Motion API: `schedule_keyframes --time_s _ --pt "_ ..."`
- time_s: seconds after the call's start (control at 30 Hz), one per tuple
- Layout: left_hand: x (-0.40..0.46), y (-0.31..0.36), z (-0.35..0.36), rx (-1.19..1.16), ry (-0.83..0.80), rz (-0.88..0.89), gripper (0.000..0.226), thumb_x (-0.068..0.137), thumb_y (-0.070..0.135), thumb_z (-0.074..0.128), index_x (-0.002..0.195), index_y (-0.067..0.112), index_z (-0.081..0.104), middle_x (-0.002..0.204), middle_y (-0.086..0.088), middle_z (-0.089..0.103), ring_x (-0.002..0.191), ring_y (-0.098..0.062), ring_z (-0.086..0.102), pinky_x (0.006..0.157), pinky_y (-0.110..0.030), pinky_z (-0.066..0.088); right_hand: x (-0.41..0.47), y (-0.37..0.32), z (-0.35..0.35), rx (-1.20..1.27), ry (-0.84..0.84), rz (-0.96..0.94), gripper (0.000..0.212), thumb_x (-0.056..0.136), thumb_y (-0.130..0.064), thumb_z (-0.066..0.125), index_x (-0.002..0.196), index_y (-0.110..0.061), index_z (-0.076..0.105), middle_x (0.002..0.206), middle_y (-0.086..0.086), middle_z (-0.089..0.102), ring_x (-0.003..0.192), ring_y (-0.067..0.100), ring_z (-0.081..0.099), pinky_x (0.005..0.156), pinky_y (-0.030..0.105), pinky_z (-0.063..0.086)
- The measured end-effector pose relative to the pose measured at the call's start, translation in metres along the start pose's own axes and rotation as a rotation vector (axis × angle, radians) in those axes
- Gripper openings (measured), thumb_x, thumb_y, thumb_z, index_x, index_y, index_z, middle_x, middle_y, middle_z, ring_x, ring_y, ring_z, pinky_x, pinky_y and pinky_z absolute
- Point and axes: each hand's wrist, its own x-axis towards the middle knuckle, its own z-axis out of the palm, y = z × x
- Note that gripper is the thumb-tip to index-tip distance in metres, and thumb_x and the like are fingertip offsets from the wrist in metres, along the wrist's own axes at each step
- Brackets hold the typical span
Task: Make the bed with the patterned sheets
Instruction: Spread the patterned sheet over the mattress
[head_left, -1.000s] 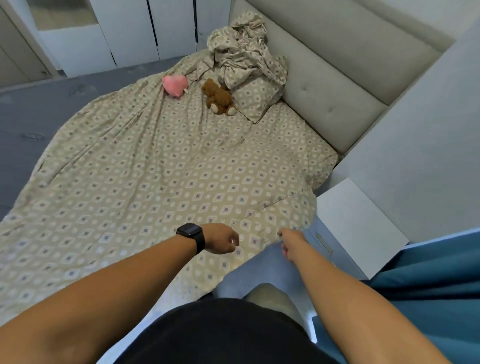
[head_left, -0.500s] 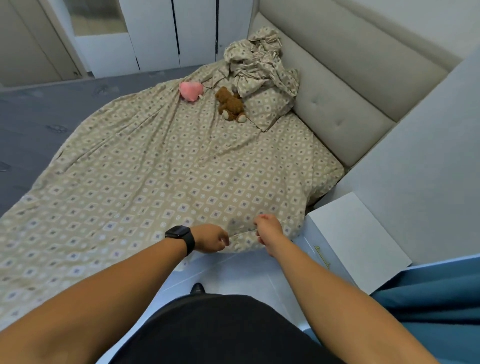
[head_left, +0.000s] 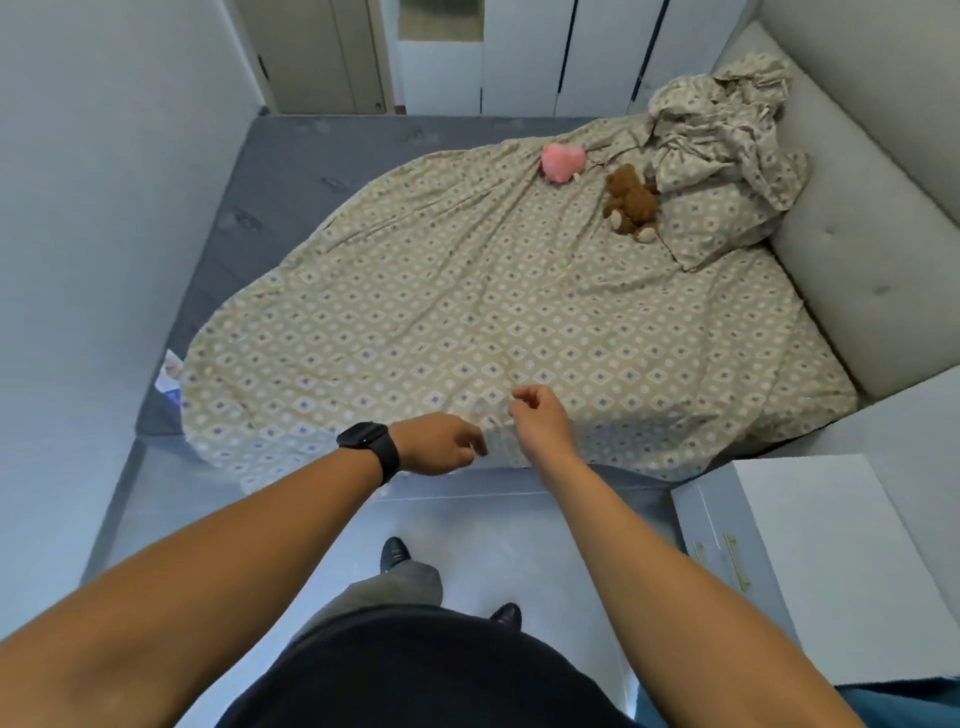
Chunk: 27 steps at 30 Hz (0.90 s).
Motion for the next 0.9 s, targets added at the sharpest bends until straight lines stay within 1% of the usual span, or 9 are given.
schedule_keyframes --time_s 0.13,0.27,0.37,0.47,0.53,0.63,0.73,0.8,0.9 --pt "-0.038 -0.046 0.008 -0.102 0.096 -0.088 0.034 0.102 0.02 0.047 0.132 0.023 0.063 0.134 0.0 0.063 0.119 -0.018 0.058 0.104 -0.031 0.043 -0.024 -0.021 0.048 -0.134 -0.162 -0.16 0.018 0.097 -0.016 0.054 0.112 -0.021 0.062 0.1 -0.009 0.062 0.087 0.011 0.06 0.078 0.029 0.048" --pt "-0.08 -0.106 0.019 -0.18 0.119 -0.165 0.034 0.102 0.023 0.048 0.133 0.024 0.063 0.137 0.001 0.061 0.122 -0.017 0.057 0.106 -0.032 0.043 -0.042 -0.046 0.109 -0.262 -0.274 -0.26 0.015 0.097 -0.016 0.055 0.107 -0.023 0.065 0.098 -0.01 0.064 0.085 0.01 0.059 0.069 0.022 0.042" --pt "-0.112 -0.148 0.023 -0.255 0.143 -0.201 0.033 0.103 0.025 0.048 0.133 0.026 0.062 0.138 0.003 0.061 0.122 -0.016 0.057 0.107 -0.033 0.043 -0.055 -0.061 0.159 -0.34 -0.343 -0.303 0.014 0.097 -0.017 0.055 0.105 -0.023 0.066 0.096 -0.011 0.064 0.081 0.006 0.058 0.067 0.022 0.042" --pt "-0.156 -0.199 0.024 -0.314 0.191 -0.215 0.034 0.103 0.023 0.048 0.133 0.025 0.062 0.136 0.002 0.063 0.118 -0.015 0.059 0.105 -0.032 0.044 -0.072 -0.077 0.226 -0.401 -0.444 -0.328 0.015 0.098 -0.019 0.055 0.106 -0.022 0.067 0.098 -0.011 0.064 0.085 0.011 0.06 0.07 0.025 0.045" --pt "-0.193 -0.238 0.019 -0.341 0.233 -0.213 0.034 0.103 0.021 0.047 0.132 0.023 0.063 0.133 0.002 0.063 0.111 -0.013 0.059 0.1 -0.027 0.044 -0.086 -0.092 0.278 -0.425 -0.497 -0.331 0.015 0.098 -0.021 0.055 0.107 -0.022 0.067 0.102 -0.009 0.065 0.088 0.013 0.06 0.074 0.026 0.046" --pt "-0.243 -0.302 0.0 -0.379 0.336 -0.218 0.033 0.102 0.017 0.047 0.129 0.022 0.065 0.125 0.004 0.066 0.1 -0.005 0.056 0.087 -0.015 0.041 -0.106 -0.12 0.353 -0.45 -0.548 -0.384 0.014 0.098 -0.023 0.057 0.107 -0.022 0.067 0.104 -0.009 0.064 0.089 0.011 0.059 0.074 0.026 0.043" --pt "-0.274 -0.354 -0.02 -0.431 0.427 -0.217 0.032 0.101 0.015 0.048 0.125 0.022 0.067 0.118 0.004 0.07 0.097 -0.006 0.06 0.083 -0.015 0.044 -0.12 -0.147 0.408 -0.482 -0.545 -0.456 0.013 0.097 -0.02 0.058 0.106 -0.022 0.068 0.103 -0.01 0.065 0.094 0.01 0.058 0.079 0.025 0.041" --pt "-0.287 -0.38 -0.033 -0.478 0.476 -0.219 0.03 0.1 0.016 0.048 0.121 0.023 0.069 0.111 0.006 0.071 0.092 -0.003 0.063 0.082 -0.018 0.046 -0.127 -0.163 0.436 -0.508 -0.538 -0.484 0.014 0.096 -0.019 0.057 0.104 -0.023 0.069 0.1 -0.012 0.067 0.09 0.006 0.059 0.075 0.022 0.042" --pt "-0.291 -0.415 -0.061 -0.515 0.539 -0.179 0.025 0.101 0.017 0.048 0.109 0.031 0.067 0.103 0.012 0.07 0.087 0.004 0.063 0.076 -0.012 0.045 -0.119 -0.187 0.471 -0.538 -0.526 -0.531 0.014 0.095 -0.019 0.056 0.099 -0.024 0.068 0.09 -0.016 0.067 0.08 -0.001 0.059 0.066 0.016 0.041"
